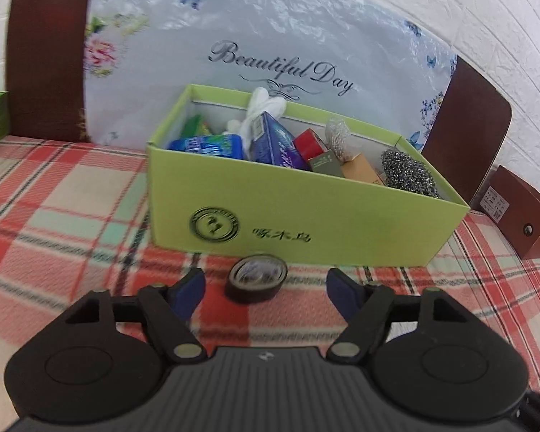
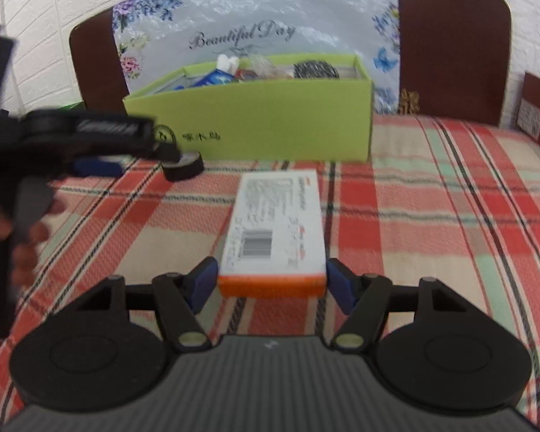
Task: Organize objects
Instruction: 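Grasp the black tape roll with the left tool while the right tool grasps the orange-white box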
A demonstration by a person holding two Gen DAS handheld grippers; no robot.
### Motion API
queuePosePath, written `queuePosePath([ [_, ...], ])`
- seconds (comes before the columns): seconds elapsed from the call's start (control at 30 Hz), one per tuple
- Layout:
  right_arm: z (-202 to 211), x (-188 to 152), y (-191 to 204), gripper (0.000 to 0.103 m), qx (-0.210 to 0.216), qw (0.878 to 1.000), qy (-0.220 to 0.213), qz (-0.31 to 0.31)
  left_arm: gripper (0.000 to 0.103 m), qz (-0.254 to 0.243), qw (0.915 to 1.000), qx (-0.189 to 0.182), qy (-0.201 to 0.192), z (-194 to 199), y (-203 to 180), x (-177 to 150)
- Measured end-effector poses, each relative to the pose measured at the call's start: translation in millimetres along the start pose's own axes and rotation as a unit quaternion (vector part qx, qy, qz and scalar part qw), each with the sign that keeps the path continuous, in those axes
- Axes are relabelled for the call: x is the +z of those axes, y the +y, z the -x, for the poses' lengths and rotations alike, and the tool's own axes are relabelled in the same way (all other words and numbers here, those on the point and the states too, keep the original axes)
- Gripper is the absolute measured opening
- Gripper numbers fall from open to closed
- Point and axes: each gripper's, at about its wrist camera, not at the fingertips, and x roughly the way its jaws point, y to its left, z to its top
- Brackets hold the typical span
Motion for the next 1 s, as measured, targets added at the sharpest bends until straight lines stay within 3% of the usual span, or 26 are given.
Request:
queuePosePath([
  [0.1, 6, -9, -4, 0.066, 0.002, 1.000, -0.001, -0.007, 0.062, -0.006, 0.9999, -0.009, 0.008, -15, -4, 6],
  [0.13, 8, -9, -5, 0.066, 0.003, 1.000, 0.000, -0.007, 0.051, -0.013, 0.9999, -0.007, 0.009, -17, -5, 6],
  [0.17, 9, -8, -5, 0.066, 0.004, 1.000, 0.001, -0.006, 0.031, -0.021, 0.9997, -0.008, 0.013, -19, -6, 6],
  [0.2, 10, -7, -5, 0.066, 0.005, 1.000, 0.002, -0.005, 0.020, -0.024, 0.9995, -0.010, 0.019, -20, -5, 6],
  [0.4, 21, -10, 1, 0.066, 0.021, 1.000, 0.001, 0.007, 0.011, -0.017, 0.9991, -0.030, 0.023, 10, 4, -15],
  [0.43, 24, -12, 2, 0.066, 0.022, 1.000, 0.001, 0.009, 0.000, -0.019, 0.9990, -0.032, 0.026, 18, 4, -22],
  [0.53, 36, -21, 3, 0.066, 0.028, 0.999, 0.002, 0.016, 0.000, -0.003, 0.9978, -0.049, 0.043, 44, 6, -46],
  [0.7, 60, -38, 3, 0.066, 0.033, 0.999, 0.008, 0.021, 0.004, 0.013, 0.9978, -0.064, 0.013, 79, -4, -72],
  [0.73, 63, -40, 3, 0.066, 0.036, 0.999, 0.010, 0.023, 0.017, 0.008, 0.9979, -0.064, 0.005, 80, -8, -69],
  [0.77, 65, -41, 3, 0.066, 0.037, 0.999, 0.010, 0.026, 0.039, 0.000, 0.9981, -0.061, 0.003, 77, -12, -65],
  [0.83, 69, -40, 4, 0.066, 0.029, 0.999, 0.000, 0.029, 0.055, -0.010, 0.9989, -0.044, -0.008, 70, -21, -53],
  [1.0, 75, -35, 0, 0.071, 0.028, 0.999, -0.020, 0.018, 0.067, -0.042, 0.9979, -0.043, -0.023, 39, -32, -28],
])
